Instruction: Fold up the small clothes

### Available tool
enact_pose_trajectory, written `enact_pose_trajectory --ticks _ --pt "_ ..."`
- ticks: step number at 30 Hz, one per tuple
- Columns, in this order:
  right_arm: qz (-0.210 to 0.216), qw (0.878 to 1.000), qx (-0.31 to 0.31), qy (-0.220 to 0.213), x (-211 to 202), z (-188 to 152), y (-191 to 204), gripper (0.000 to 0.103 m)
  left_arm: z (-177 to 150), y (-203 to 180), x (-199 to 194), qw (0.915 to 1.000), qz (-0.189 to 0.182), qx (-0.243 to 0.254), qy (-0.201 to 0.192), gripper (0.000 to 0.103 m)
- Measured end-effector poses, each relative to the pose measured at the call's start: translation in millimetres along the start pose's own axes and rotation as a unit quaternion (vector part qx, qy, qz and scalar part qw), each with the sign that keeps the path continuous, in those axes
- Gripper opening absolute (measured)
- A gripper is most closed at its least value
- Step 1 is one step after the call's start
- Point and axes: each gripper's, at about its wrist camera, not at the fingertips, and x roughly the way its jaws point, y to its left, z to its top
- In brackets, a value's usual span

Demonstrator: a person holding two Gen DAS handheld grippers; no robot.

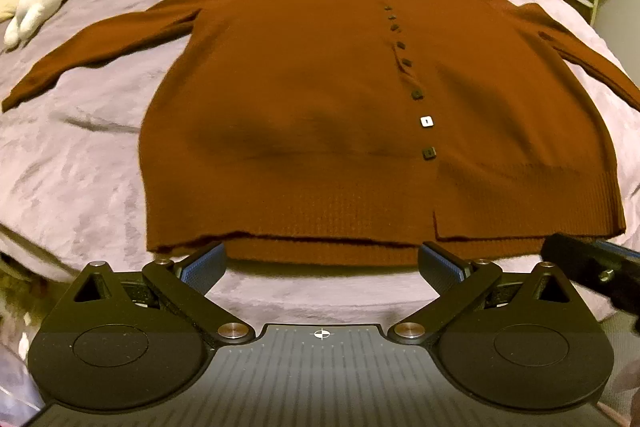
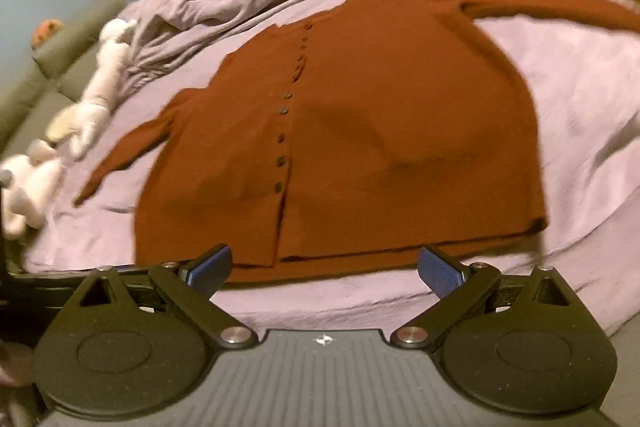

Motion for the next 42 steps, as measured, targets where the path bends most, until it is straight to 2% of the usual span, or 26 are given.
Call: enact_pose_trajectory --ticks 4,7,10,13,15,17,20,22,24,27,29,31,33,35,38,42 --pt "-0.012 0.999 0.042 -0.027 -5.1 17.7 -24.2 0.099 8.6 -4.1 5.4 0.9999 0.002 0.011 -0.002 0.103" --pt "-0.025 0.992 0.090 -0.083 -15.4 37.7 -64.2 0.099 21.3 -8.3 11.9 0.9995 0.008 0.022 -0.020 0.103" --pt "-0.063 0.975 0.147 -0.152 -30.3 63.7 -119.6 0.085 38.4 -11.3 18.0 0.9994 0.010 0.021 -0.027 0.103" --pt "-0.081 0.946 0.238 -0.205 -46.2 89.9 -186.5 0.065 54.7 -10.3 30.6 0.9994 0.005 0.013 -0.030 0.103" --pt "-0.089 0.919 0.307 -0.231 -52.6 101.8 -230.3 0.041 65.7 -10.8 42.5 0.9992 0.022 0.012 -0.032 0.103" --pt "-0.103 0.891 0.362 -0.254 -55.9 109.7 -268.3 0.034 75.9 -7.5 55.2 0.9989 0.034 0.006 -0.031 0.103" --pt "-0.121 0.852 0.430 -0.274 -55.4 115.4 -312.9 0.032 85.6 -3.8 65.7 0.9981 0.049 0.001 -0.039 0.103" --pt "-0.135 0.832 0.461 -0.276 -47.4 117.0 -332.4 0.032 88.6 -2.3 72.3 0.9979 0.053 0.000 -0.037 0.103" --pt "-0.130 0.823 0.477 -0.281 -41.4 118.6 -347.8 0.032 89.0 -1.9 77.7 0.9976 0.059 0.003 -0.034 0.103" --pt "-0.141 0.820 0.475 -0.288 -33.0 126.8 -356.9 0.032 85.0 1.5 87.1 0.9981 0.060 0.000 -0.016 0.103" --pt "-0.143 0.819 0.473 -0.290 -30.9 131.0 -364.0 0.032 83.6 4.7 89.3 0.9986 0.050 -0.008 -0.017 0.103" --pt "-0.152 0.822 0.468 -0.285 -27.8 134.6 -368.0 0.027 82.2 6.9 90.6 0.9987 0.047 -0.008 -0.015 0.103" --pt "-0.166 0.829 0.458 -0.275 -30.5 142.4 -367.0 0.009 80.6 9.8 91.3 0.9990 0.036 -0.019 -0.017 0.103" --pt "-0.174 0.834 0.444 -0.276 -34.7 147.9 -363.2 0.007 79.5 12.3 91.6 0.9991 0.024 -0.026 -0.022 0.103" --pt "-0.199 0.848 0.398 -0.288 -42.6 161.5 -344.5 0.007 80.2 13.8 93.1 0.9994 0.015 -0.026 -0.017 0.103" --pt "-0.203 0.878 0.304 -0.310 -48.1 188.7 -295.3 0.006 84.3 14.4 92.5 0.9997 0.012 -0.017 -0.010 0.103"
